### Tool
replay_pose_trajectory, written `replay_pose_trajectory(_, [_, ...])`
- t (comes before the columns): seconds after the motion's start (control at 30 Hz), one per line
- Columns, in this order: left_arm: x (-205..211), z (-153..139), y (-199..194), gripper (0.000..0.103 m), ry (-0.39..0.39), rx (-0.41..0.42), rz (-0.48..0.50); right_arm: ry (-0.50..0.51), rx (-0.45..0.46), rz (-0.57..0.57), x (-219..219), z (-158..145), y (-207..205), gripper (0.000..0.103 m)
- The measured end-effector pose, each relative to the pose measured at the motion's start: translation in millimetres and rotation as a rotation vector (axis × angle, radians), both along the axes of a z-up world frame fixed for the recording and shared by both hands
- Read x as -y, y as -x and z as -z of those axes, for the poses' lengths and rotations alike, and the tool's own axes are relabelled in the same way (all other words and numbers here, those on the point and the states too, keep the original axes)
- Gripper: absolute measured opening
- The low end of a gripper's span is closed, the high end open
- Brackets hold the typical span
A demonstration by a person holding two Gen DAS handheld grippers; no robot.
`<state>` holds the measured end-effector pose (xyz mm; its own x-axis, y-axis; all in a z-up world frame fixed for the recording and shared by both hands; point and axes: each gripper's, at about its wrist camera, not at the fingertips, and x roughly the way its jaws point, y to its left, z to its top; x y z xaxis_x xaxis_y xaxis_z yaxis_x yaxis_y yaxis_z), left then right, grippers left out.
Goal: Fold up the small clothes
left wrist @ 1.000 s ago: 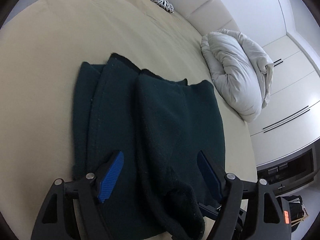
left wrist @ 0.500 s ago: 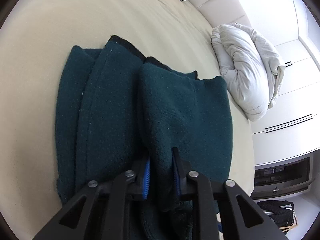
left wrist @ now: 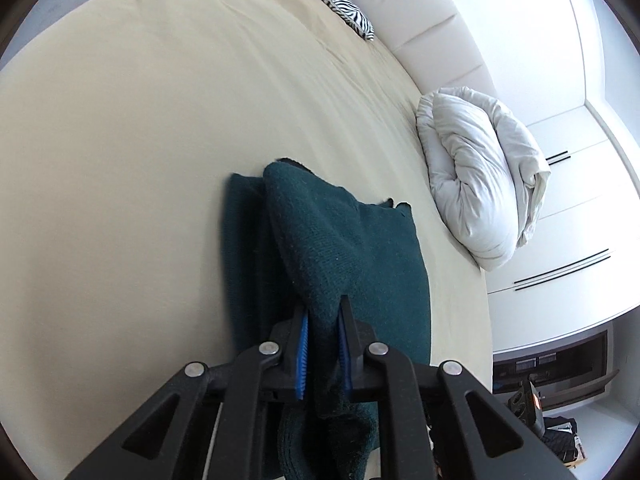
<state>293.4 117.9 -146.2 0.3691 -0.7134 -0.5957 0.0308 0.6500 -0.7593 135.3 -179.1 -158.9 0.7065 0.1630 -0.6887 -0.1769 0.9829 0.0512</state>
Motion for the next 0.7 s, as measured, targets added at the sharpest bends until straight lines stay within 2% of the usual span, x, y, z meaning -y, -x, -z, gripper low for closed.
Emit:
replay_pose_trajectory(0.17, [-9.9,26.7,-1.5,0.014,0.005,-0.046,-0.034,0.103,-0.032,-0.051,-35.5,18.1,-20.4,0.057])
replay_pose_trajectory(0.23, [-12.6,41.2,-2.2,0.014,0.025,-0.064,-0.048,0.107,-0.039,-0.049,-37.9,23.4,-21.8,0.063])
replay_pose_trajectory(0.3, [-11.9,49.8,-3.0,0.015,0.042,-0.065,-0.060,0.117,-0.043,-0.049,-40.5,26.5,-18.8,0.064])
replay_pose_trajectory(0.4, [-7.1,41.7,-0.9,0.018,0.004,-0.030,-0.059,0.144,-0.047,-0.057,-38.2,28.9,-14.7,0.064])
replay_pose_trajectory(0.47, [-7.6,33.9,1.4,0.026,-0.042,-0.022,-0.077,0.132,-0.055,-0.049,-37.6,22.2,-15.1,0.064])
replay_pose_trajectory(0.6, [-10.6,9.8,15.4,0.026,-0.120,0.059,-0.127,0.048,-0.030,0.014,-22.7,3.2,-14.7,0.058])
replay_pose_trajectory(0.7, [1.2,10.5,23.0,0.029,-0.159,0.066,-0.068,0.036,-0.014,0.017,-17.5,-3.2,-13.3,0.058])
